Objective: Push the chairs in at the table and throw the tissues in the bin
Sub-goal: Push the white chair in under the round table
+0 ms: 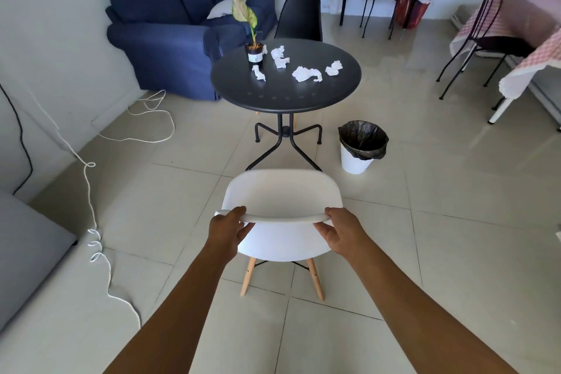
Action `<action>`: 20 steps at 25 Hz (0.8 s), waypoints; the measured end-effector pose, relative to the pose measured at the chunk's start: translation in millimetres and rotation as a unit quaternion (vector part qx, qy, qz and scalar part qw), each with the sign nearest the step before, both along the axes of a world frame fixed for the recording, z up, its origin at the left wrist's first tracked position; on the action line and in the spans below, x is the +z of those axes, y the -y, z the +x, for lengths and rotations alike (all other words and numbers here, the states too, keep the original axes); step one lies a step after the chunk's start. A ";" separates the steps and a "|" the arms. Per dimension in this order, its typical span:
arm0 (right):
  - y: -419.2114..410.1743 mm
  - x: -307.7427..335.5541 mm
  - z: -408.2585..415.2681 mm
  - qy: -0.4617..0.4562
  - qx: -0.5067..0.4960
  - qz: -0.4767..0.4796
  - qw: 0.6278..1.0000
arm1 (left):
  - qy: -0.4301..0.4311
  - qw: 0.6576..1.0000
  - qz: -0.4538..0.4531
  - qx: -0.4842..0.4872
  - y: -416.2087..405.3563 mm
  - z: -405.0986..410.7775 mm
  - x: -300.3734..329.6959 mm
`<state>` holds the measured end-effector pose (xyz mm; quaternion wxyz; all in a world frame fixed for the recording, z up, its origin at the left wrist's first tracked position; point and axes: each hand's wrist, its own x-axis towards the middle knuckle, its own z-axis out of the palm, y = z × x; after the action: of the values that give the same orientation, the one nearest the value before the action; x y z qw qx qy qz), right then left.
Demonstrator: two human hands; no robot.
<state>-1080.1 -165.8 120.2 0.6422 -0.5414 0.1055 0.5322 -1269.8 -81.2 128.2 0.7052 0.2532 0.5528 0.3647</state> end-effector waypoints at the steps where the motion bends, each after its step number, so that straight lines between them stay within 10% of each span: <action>1: -5.5 -0.6 -4.9 -0.001 -0.015 0.004 1.000 | 0.002 1.000 -0.001 -0.008 -7.2 -3.2 -0.4; 20: -150.4 -6.0 59.3 0.037 -0.030 -0.007 0.999 | 0.030 0.999 -0.013 -0.020 -164.2 64.2 -4.9</action>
<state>-1020.9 -15.5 114.3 0.6574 -0.5622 0.1013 0.4915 -1205.6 83.0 123.3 0.7322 0.2436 0.5307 0.3507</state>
